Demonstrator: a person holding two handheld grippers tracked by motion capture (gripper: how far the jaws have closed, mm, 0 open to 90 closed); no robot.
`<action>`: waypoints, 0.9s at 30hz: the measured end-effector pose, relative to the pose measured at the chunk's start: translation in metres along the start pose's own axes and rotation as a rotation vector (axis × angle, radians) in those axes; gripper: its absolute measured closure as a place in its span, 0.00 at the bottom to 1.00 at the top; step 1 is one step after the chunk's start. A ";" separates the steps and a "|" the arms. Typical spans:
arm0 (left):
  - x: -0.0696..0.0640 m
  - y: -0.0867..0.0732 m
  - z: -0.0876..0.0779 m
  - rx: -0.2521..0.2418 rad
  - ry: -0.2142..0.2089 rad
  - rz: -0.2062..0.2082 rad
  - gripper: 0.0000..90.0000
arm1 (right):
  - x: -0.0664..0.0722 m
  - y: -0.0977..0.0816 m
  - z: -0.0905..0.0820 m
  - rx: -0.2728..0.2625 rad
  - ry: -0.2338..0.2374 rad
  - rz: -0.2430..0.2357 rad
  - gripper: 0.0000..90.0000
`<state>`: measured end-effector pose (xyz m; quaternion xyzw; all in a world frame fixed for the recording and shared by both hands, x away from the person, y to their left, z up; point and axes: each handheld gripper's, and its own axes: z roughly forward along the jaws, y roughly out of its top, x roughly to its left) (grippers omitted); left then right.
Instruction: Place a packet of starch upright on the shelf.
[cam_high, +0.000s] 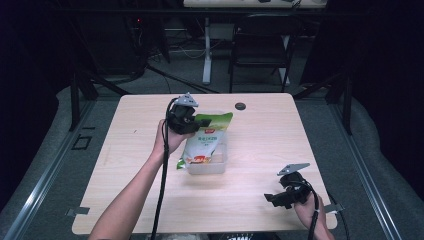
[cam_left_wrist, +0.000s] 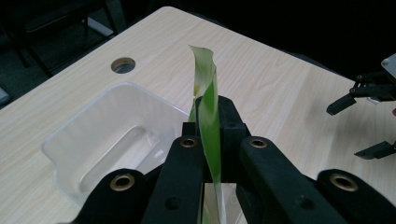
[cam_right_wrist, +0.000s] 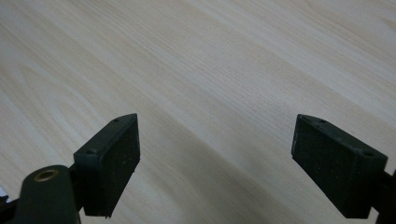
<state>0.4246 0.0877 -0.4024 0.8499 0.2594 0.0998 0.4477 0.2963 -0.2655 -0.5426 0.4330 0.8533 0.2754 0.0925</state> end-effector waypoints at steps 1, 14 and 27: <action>0.000 0.000 0.000 0.000 0.000 0.000 1.00 | 0.000 0.000 0.000 0.000 0.000 0.000 0.17; -0.001 0.003 -0.009 -0.051 -0.001 0.026 1.00 | -0.001 0.000 0.000 -0.001 0.001 0.003 0.17; -0.003 0.003 -0.004 -0.103 -0.021 0.052 1.00 | -0.001 0.000 -0.001 0.001 0.002 0.002 0.17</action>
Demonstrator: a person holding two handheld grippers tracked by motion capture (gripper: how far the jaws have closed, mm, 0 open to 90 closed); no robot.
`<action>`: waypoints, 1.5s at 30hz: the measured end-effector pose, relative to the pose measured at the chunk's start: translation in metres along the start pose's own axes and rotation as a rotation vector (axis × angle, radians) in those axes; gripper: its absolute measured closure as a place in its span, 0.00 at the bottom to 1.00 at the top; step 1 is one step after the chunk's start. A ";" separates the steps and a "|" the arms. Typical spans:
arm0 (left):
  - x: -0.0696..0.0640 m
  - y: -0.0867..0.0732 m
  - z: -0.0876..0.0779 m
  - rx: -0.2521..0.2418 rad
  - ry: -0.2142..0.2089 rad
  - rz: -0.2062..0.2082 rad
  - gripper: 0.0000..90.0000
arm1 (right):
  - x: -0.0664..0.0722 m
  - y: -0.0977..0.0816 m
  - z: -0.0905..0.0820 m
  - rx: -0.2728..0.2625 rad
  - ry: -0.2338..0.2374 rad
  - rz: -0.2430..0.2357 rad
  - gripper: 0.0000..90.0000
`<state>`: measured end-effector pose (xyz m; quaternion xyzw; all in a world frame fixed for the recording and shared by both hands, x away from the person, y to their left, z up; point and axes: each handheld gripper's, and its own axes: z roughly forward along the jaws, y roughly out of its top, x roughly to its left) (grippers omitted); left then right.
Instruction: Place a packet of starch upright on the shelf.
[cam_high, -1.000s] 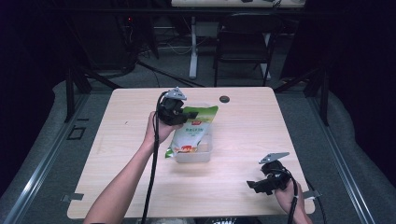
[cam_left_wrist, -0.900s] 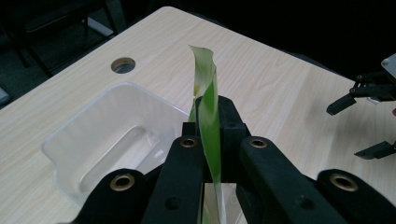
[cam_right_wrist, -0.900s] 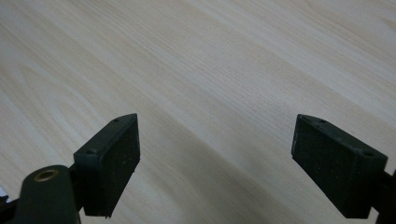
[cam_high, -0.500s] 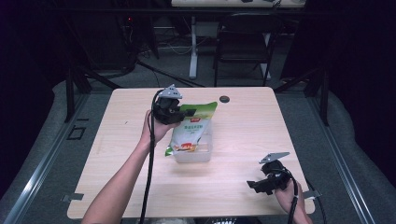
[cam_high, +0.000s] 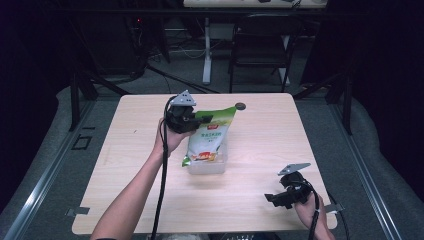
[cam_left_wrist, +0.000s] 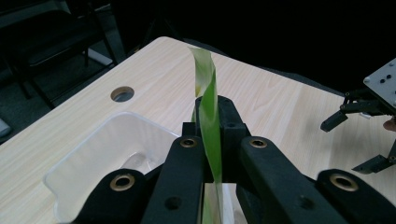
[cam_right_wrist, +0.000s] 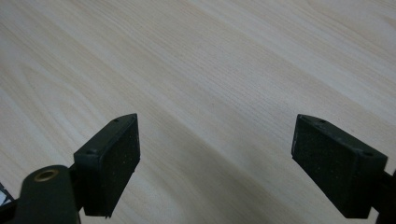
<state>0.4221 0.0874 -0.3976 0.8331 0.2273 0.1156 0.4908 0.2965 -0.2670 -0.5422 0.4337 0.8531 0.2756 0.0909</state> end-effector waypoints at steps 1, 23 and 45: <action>-0.001 0.000 0.000 -0.001 0.004 0.004 1.00 | 0.000 0.000 0.000 -0.002 0.000 0.001 0.17; 0.010 -0.016 0.008 -0.027 0.022 0.010 1.00 | 0.000 -0.001 0.000 -0.006 0.005 0.003 0.17; 0.012 -0.024 -0.002 0.036 0.053 -0.078 0.99 | 0.001 -0.001 0.000 0.009 0.013 0.003 0.17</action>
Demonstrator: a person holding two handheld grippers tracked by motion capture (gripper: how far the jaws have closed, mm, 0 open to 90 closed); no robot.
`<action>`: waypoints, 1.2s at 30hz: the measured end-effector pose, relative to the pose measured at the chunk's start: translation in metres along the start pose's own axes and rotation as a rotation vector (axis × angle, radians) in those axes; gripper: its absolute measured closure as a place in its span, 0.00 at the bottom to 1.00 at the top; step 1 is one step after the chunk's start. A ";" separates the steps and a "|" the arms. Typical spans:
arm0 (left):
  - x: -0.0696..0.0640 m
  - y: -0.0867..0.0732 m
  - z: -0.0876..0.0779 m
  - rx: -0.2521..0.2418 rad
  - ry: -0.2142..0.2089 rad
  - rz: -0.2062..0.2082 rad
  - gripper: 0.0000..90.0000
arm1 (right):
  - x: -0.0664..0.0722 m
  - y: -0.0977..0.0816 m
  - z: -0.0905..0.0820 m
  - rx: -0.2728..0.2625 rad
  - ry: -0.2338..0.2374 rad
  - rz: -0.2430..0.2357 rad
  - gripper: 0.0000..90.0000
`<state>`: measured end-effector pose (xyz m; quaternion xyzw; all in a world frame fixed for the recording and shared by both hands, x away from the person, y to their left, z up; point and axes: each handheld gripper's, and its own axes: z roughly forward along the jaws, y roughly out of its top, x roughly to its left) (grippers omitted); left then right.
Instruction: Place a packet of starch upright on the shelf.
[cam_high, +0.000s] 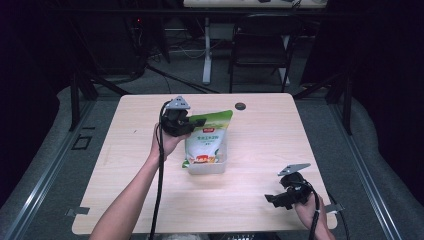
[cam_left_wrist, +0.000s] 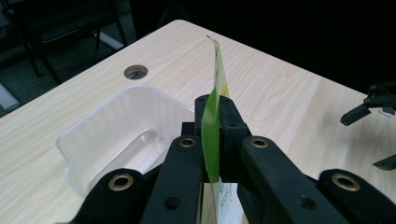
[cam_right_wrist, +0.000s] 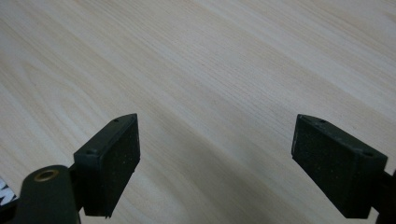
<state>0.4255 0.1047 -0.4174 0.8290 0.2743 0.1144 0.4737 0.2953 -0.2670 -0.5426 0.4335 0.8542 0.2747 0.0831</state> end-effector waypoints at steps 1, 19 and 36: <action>0.000 0.000 -0.001 0.006 0.003 0.000 0.99 | 0.000 0.000 0.000 -0.001 -0.002 0.002 0.17; 0.004 0.000 0.000 0.045 0.016 -0.008 0.98 | 0.000 0.000 0.001 0.003 0.003 0.002 0.17; 0.009 0.014 0.042 0.157 0.034 -0.023 0.74 | -0.001 -0.001 0.001 0.011 0.000 0.001 0.17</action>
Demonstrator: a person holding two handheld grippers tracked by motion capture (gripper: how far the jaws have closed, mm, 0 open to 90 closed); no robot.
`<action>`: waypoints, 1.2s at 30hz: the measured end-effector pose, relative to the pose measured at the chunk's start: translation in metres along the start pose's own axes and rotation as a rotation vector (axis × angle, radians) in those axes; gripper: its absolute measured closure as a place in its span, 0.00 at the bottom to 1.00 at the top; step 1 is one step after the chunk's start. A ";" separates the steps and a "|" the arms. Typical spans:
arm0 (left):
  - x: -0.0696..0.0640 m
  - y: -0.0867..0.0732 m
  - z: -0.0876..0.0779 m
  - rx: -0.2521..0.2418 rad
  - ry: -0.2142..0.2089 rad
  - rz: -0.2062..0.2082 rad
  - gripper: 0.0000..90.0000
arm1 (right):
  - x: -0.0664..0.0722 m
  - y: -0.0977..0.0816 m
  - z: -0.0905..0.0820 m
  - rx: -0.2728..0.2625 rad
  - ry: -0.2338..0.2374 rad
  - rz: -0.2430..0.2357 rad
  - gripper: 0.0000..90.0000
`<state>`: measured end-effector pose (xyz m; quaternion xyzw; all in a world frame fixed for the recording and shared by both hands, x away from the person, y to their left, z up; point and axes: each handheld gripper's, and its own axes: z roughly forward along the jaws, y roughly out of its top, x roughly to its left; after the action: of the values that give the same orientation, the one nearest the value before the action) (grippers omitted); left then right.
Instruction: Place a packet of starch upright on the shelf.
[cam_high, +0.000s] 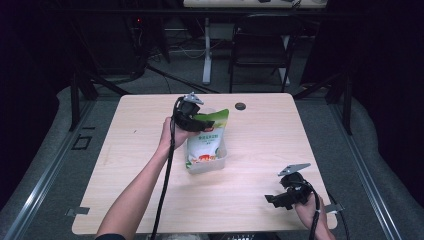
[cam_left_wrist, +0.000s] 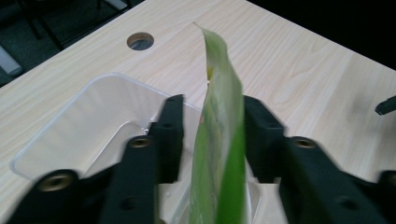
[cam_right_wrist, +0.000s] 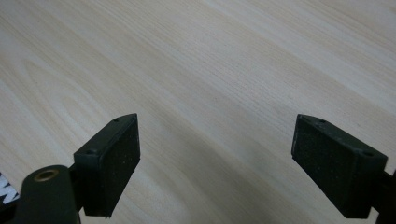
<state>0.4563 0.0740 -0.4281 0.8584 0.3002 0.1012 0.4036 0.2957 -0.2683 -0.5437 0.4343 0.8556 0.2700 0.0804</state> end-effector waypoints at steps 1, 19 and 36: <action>0.001 -0.001 0.001 -0.005 -0.016 -0.002 0.82 | 0.000 0.000 0.000 -0.003 0.003 0.008 0.17; -0.002 -0.025 -0.013 -0.174 -0.039 0.059 1.00 | 0.000 0.000 0.001 -0.002 0.006 0.009 0.17; 0.019 -0.058 -0.047 -0.254 0.040 -0.132 0.36 | 0.000 0.000 0.001 0.000 -0.009 0.011 0.17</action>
<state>0.4269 0.1437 -0.4422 0.7766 0.3485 0.1286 0.5088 0.2957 -0.2679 -0.5446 0.4402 0.8528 0.2687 0.0828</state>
